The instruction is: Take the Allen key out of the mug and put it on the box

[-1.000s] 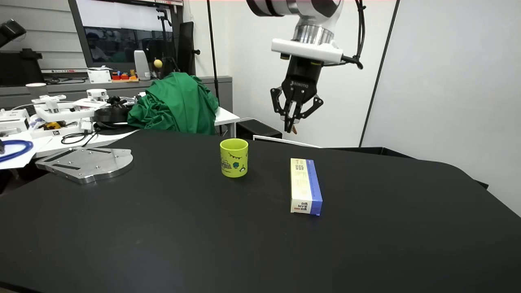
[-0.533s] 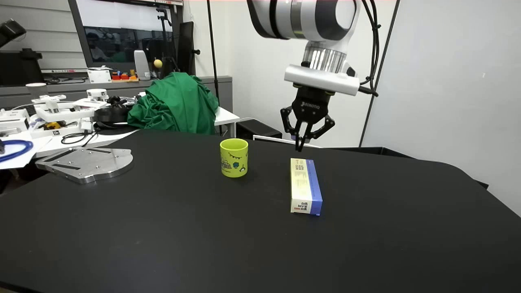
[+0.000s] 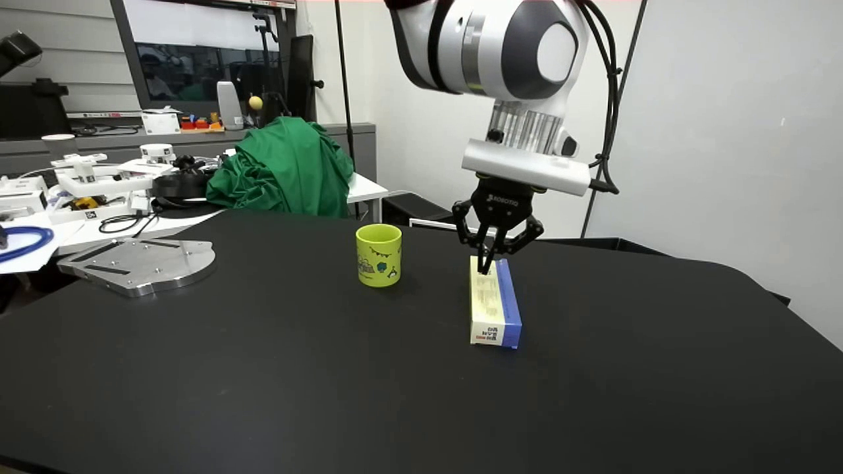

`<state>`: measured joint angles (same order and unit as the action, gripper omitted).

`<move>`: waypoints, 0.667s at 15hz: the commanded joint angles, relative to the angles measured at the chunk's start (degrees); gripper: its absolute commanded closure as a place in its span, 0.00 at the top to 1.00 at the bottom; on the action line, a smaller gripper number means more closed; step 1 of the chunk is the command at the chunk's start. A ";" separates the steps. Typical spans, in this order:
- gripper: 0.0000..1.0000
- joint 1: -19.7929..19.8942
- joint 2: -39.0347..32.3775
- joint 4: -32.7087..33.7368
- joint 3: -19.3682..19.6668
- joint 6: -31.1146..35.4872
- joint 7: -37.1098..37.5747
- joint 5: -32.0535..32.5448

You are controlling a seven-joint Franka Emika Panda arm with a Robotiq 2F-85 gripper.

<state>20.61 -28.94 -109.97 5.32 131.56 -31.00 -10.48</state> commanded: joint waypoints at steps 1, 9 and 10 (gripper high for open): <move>0.02 1.88 1.84 -3.75 -1.29 2.54 -2.69 -1.30; 0.02 2.75 -0.44 -3.46 -2.08 6.02 -3.60 -3.87; 0.02 2.82 -0.66 -3.40 -2.24 6.47 -3.60 -4.23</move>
<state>22.26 -29.35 -113.21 4.38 136.18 -33.95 -13.41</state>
